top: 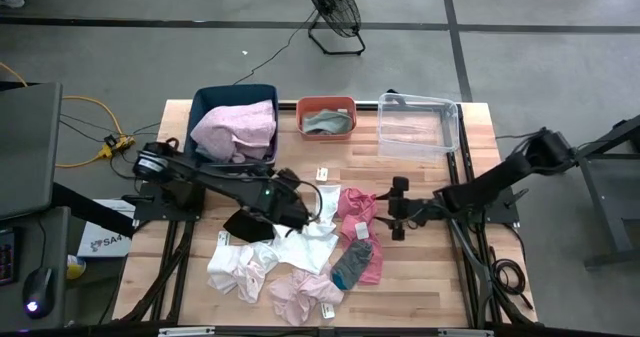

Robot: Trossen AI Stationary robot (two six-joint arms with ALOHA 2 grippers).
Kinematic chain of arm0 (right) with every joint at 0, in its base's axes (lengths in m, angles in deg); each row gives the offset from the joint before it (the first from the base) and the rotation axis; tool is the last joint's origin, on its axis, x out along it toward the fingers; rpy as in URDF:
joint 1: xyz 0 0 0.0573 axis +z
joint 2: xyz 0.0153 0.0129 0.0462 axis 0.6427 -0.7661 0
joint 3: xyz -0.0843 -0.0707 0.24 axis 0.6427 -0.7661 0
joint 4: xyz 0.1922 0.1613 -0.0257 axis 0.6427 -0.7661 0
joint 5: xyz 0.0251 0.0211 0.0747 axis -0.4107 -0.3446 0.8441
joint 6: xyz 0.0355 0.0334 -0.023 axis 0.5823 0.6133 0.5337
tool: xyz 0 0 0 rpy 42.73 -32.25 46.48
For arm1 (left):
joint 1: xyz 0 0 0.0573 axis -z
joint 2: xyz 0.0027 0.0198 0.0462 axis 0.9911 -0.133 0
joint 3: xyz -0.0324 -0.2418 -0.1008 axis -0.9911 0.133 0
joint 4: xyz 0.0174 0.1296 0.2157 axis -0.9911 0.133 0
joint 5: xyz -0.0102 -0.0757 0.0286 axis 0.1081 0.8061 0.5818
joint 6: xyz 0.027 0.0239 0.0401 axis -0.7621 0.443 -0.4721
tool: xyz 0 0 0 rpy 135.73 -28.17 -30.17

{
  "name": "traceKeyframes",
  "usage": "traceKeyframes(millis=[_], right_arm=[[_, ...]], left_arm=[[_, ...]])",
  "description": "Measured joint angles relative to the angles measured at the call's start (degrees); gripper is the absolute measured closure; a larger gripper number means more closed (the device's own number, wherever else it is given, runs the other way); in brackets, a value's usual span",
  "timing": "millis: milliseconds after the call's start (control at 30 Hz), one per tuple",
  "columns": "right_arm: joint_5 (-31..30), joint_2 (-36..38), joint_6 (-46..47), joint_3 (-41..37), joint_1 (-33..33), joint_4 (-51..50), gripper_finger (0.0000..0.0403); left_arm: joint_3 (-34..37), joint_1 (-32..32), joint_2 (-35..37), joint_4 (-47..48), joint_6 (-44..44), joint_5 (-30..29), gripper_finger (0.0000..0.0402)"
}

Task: Pick & Place Cloths
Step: Put the pink underwear into the transparent bin

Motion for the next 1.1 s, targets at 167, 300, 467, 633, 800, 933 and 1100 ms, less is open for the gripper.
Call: traceKeyframes(millis=[167,300,467,633,800,933,1100], right_arm=[[7.0,-5.5,0.2,1.9,-4.4,1.2,0.0151],[13.7,-9.6,-0.3,4.5,-6.9,0.8,0.0151],[17.1,-14.3,-3.9,8.3,-8.8,0.8,0.0151],[19.6,-17.2,-3.6,10.1,-11.4,-1.3,0.0151],[22.9,-18.1,-0.5,10.5,-13.4,-4.2,0.0171],[24.9,-17.5,-0.7,10.4,-14.5,-4.9,0.0231],[25.2,-16.6,-0.1,10.5,-16.0,-5.8,0.0344]], left_arm=[[10.0,-0.8,6.6,-9.5,1.0,0.9,0.0133],[20.4,-0.8,13.6,-25.5,-1.8,1.3,0.0133],[34.7,-0.8,20.6,-54.7,-10.0,4.5,0.0133],[43.9,-0.7,21.3,-80.2,-16.8,8.2,0.0133],[47.1,-0.7,20.8,-91.6,-19.6,10.6,0.0133],[47.1,-0.8,20.8,-94.2,-21.8,10.2,0.0133],[47.1,-0.8,20.8,-100.2,-26.8,7.0,0.0133]])
